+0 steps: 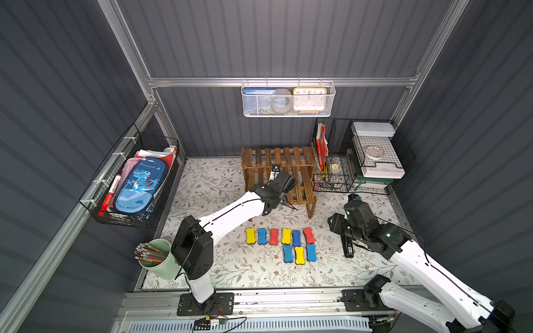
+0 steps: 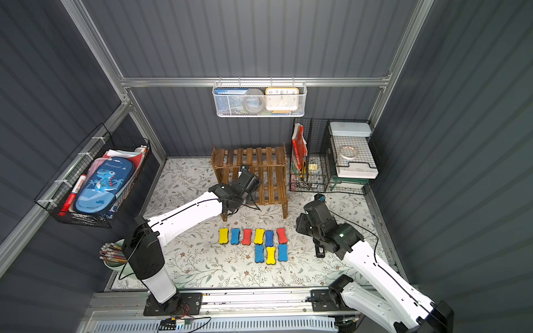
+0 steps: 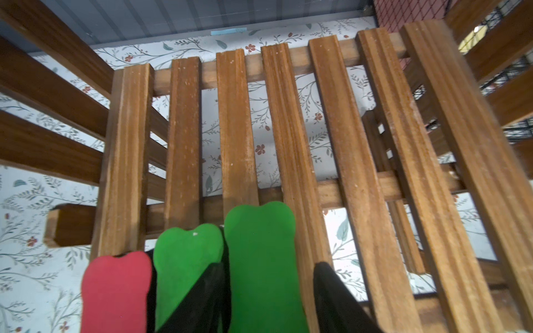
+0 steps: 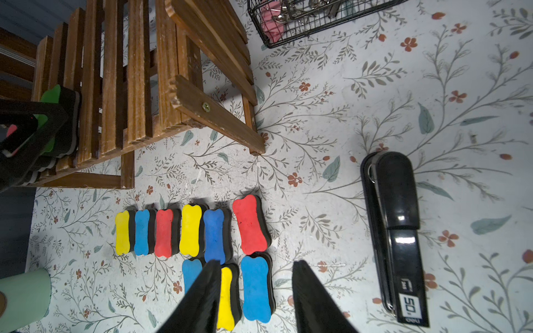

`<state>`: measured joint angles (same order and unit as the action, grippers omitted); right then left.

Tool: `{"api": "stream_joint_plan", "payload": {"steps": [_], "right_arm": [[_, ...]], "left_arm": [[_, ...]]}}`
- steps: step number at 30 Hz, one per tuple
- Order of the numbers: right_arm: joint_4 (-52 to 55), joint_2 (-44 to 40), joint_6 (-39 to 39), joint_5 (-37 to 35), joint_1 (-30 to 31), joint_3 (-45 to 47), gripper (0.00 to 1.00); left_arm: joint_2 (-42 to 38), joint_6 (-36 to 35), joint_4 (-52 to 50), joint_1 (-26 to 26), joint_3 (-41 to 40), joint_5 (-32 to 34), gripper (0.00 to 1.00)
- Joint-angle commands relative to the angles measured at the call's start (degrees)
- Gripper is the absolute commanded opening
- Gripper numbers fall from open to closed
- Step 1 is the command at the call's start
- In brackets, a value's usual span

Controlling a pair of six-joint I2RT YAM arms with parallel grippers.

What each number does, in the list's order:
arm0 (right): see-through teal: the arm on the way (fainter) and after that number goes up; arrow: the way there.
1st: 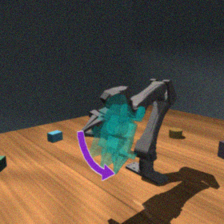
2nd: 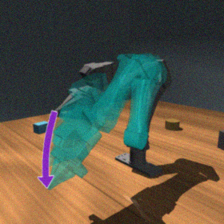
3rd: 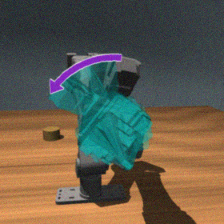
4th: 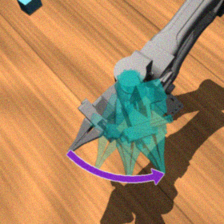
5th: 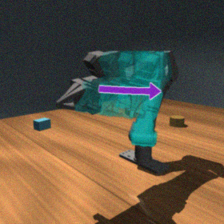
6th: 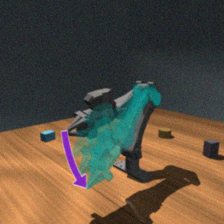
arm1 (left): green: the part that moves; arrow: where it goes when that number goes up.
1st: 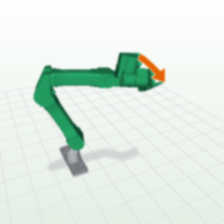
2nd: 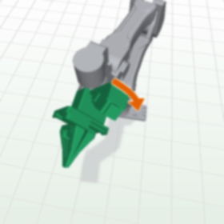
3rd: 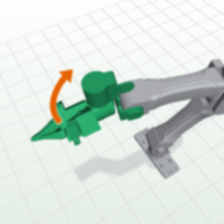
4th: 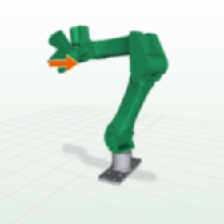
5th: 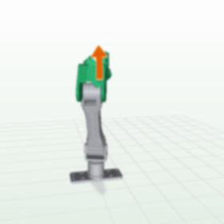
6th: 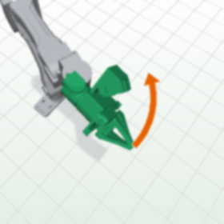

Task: Remove the whiteboard erasers from the shelf
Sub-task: Pick up the whiteboard eraser from the shelf.

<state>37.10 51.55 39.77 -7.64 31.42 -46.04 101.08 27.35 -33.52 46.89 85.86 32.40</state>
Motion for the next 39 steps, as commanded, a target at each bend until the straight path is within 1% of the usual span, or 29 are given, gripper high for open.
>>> {"api": "stream_joint_plan", "payload": {"steps": [1,4,8,11,15,19,26,30,35,39], "right_arm": [[0.6,-0.66,-0.75,0.49,-0.5,0.86,0.45],[0.41,-0.57,-0.74,0.77,-0.74,0.91,0.45],[0.35,-0.7,-0.75,0.96,-0.92,1.03,0.45],[0.41,-0.95,-0.83,0.97,-1.18,1.36,0.45],[0.21,-0.91,-0.74,1.26,-1.47,1.8,0.45],[0.0,-1.01,-0.74,1.37,-1.69,1.75,0.45],[0.24,-1.44,-0.63,1.47,-2.03,1.44,0.45],[0.46,-1.8,-0.79,1.33,-2.17,1.56,0.45],[0.94,-2.15,-1.16,1.61,-2.55,1.16,0.45],[1.37,-2.97,-1.56,1.5,-2.81,0.7,0.45]], "left_arm": [[2.98,0.41,-6.36,-0.05,0.27,-0.04,0.51],[3.72,-0.52,-6.64,-0.05,0.72,-0.27,0.48],[4.78,-0.99,-7.15,0.2,1.5,-0.07,0.48],[5.18,-0.99,-7.7,0.21,1.86,0.29,0.41],[4.59,-1.34,-7.81,0.45,2.05,0.04,0.37],[2.82,-1.68,-7.62,1.06,3.22,-0.29,0.37],[0.3,-2.09,-9.23,3.75,8.26,0.51,0.37],[-2.26,-0.2,-10.59,5.28,7.13,1.18,0.37],[-7.32,3.96,-14.04,7.64,2.92,1.02,0.36],[-11.35,9.34,-18.42,9.53,-0.53,-2.04,0.36]]}}
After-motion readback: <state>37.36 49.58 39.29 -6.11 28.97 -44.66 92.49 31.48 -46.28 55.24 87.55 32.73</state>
